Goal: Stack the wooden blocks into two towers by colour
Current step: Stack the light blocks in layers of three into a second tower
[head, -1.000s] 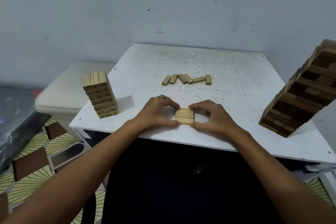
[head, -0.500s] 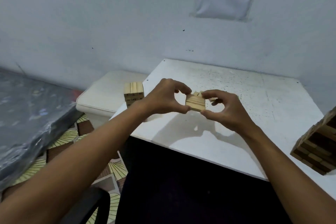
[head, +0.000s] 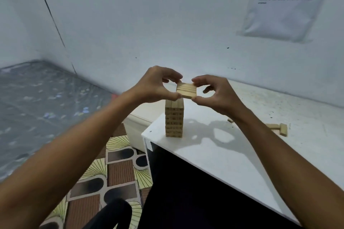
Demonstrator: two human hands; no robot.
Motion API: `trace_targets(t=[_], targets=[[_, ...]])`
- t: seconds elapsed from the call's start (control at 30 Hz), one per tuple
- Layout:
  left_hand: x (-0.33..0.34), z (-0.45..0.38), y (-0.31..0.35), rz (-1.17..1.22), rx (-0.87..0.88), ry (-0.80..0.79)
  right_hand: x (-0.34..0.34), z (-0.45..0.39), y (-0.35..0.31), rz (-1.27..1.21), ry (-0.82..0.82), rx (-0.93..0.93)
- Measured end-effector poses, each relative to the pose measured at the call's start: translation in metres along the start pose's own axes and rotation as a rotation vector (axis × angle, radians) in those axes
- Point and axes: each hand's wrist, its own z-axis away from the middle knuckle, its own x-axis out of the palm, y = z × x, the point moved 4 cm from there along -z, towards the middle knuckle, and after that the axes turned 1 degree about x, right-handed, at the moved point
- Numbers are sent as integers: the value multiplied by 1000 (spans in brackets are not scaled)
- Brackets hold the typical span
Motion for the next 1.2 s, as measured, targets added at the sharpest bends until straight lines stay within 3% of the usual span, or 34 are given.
trace_targets(t=[0.37,1.2], targets=[[9,18,-43,92,-133,15,33,-18,9,-3,-145,69],[15,24,-55,90,-130,5,37,-17,14,63,-207,102]])
